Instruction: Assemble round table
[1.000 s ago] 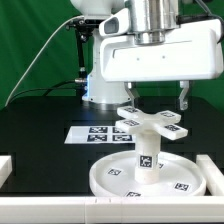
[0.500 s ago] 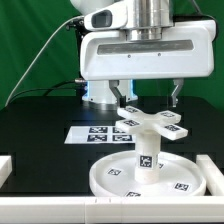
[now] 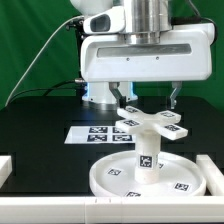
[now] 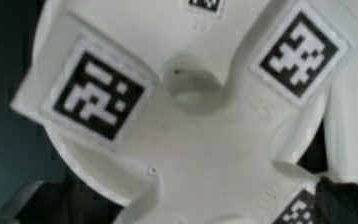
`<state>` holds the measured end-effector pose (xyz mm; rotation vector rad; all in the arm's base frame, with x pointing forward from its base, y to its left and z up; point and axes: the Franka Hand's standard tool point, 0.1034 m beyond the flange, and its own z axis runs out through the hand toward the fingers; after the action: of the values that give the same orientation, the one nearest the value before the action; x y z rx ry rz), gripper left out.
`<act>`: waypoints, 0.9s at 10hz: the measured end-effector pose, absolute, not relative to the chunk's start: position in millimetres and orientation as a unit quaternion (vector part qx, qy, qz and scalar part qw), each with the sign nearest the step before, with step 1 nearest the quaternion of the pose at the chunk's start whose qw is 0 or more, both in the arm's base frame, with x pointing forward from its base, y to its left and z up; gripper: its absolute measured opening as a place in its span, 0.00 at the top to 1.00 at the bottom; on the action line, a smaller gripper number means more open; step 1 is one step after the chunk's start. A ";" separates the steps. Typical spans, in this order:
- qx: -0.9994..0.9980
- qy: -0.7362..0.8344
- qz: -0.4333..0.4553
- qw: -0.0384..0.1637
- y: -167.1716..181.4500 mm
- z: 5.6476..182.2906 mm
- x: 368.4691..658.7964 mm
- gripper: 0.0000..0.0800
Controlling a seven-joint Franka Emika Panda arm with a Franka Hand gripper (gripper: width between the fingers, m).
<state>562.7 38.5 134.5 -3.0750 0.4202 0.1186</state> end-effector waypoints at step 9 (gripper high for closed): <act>-0.995 0.088 0.043 -0.003 44.4 121.3 567.8 0.19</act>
Offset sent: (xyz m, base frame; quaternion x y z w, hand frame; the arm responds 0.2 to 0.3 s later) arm 0.0000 0.0000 0.0000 0.0000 0.0000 0.0000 1.0000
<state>567.8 44.4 121.3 -3.1315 0.2768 0.1353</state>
